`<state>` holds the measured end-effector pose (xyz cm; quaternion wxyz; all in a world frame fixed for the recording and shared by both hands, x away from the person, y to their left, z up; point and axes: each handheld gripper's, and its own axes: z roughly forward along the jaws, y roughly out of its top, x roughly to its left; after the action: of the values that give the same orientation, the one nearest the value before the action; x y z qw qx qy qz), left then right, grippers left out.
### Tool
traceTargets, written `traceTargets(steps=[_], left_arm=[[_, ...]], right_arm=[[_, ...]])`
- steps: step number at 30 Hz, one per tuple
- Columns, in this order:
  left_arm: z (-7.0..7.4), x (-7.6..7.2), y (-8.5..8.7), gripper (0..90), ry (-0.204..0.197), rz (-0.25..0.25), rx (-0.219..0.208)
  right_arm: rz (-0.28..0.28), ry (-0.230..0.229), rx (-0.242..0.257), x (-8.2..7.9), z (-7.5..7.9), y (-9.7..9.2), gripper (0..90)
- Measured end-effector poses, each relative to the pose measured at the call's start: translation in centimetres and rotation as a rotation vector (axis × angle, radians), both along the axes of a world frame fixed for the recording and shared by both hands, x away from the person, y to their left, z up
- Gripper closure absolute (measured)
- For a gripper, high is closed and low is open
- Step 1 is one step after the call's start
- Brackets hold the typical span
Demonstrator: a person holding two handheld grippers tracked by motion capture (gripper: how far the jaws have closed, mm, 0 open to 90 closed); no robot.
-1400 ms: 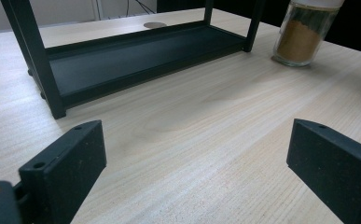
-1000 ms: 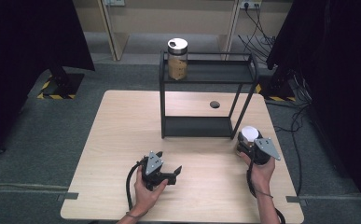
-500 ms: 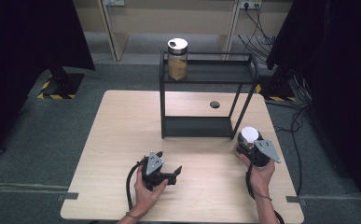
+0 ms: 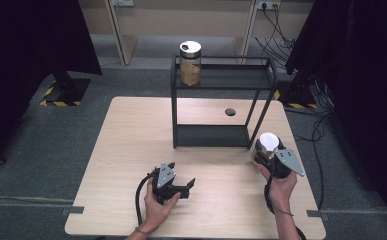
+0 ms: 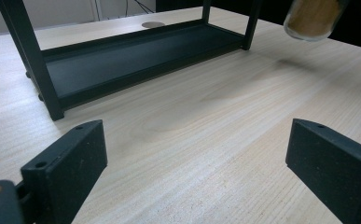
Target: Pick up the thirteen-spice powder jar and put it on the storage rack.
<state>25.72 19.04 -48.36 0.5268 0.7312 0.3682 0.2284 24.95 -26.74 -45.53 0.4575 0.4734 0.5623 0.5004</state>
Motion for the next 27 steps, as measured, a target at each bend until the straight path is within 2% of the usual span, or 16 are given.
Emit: traceTargets(steps=[18,27], left_arm=[[0.1,0.0,-0.1,4.5,0.001,-0.003,0.006],[0.1,0.0,-0.1,4.5,0.001,-0.003,0.008]], right_arm=[[0.011,-0.057,0.01,-1.1,2.1,0.7,30.8],[0.024,-0.091,0.008,-1.6,3.7,0.9,30.8]])
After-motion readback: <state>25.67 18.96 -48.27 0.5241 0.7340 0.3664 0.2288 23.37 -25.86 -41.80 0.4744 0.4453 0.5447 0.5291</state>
